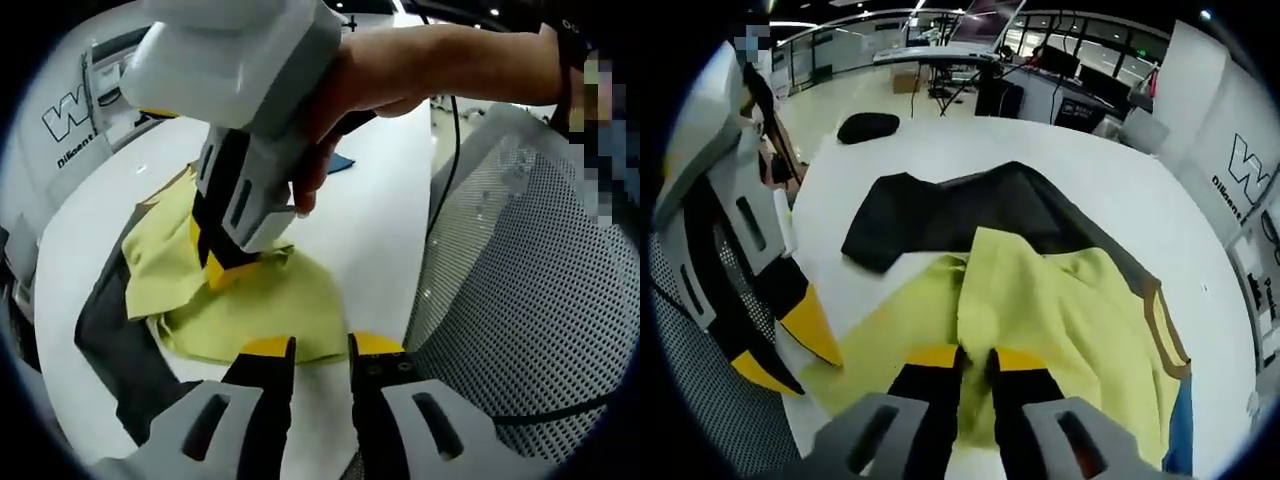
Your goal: Fold the garment on the visible template until the final outline fits inside the template.
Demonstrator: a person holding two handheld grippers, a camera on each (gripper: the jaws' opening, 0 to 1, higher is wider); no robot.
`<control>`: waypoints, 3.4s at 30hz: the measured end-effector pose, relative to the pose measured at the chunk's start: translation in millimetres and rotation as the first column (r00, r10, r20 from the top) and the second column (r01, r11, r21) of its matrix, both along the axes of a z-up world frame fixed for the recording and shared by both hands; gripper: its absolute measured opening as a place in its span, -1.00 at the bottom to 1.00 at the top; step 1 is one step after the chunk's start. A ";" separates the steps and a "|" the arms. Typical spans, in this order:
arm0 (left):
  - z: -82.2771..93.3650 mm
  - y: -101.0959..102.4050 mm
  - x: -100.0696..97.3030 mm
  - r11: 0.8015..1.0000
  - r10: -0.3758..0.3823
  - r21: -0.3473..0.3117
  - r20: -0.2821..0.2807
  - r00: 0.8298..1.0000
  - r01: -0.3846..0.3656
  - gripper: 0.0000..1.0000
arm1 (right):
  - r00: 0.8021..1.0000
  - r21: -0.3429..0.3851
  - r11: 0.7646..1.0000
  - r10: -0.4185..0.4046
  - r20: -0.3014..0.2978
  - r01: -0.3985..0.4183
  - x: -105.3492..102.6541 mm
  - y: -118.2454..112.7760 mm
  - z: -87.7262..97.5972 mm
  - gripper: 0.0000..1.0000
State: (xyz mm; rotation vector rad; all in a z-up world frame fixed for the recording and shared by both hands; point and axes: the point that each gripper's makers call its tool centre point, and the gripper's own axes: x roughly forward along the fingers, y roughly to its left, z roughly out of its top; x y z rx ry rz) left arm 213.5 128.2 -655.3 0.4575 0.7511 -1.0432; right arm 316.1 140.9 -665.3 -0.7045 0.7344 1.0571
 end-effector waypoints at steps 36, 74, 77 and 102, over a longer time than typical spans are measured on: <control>-7.7 8.6 7.7 0.989 0.146 0.028 -0.117 0.982 -0.144 -1.00 | 0.951 0.273 0.917 -0.243 -0.193 0.290 -4.2 -18.3 46.6 -1.00; 23.3 56.5 20.1 0.969 0.203 0.142 0.003 0.979 -0.201 -1.00 | 0.879 0.233 0.857 -0.402 -0.258 0.460 -16.2 -132.4 58.1 -1.00; 28.9 57.6 19.2 0.971 0.181 0.158 0.023 0.983 -0.182 -1.00 | 0.874 0.236 0.855 -0.392 -0.287 0.461 -22.3 -138.6 60.5 -1.00; 33.9 60.5 -0.1 0.916 -0.271 0.335 0.105 0.957 0.223 -1.00 | 0.919 -0.061 0.993 -0.115 -0.376 0.100 -85.9 -186.0 29.5 -1.00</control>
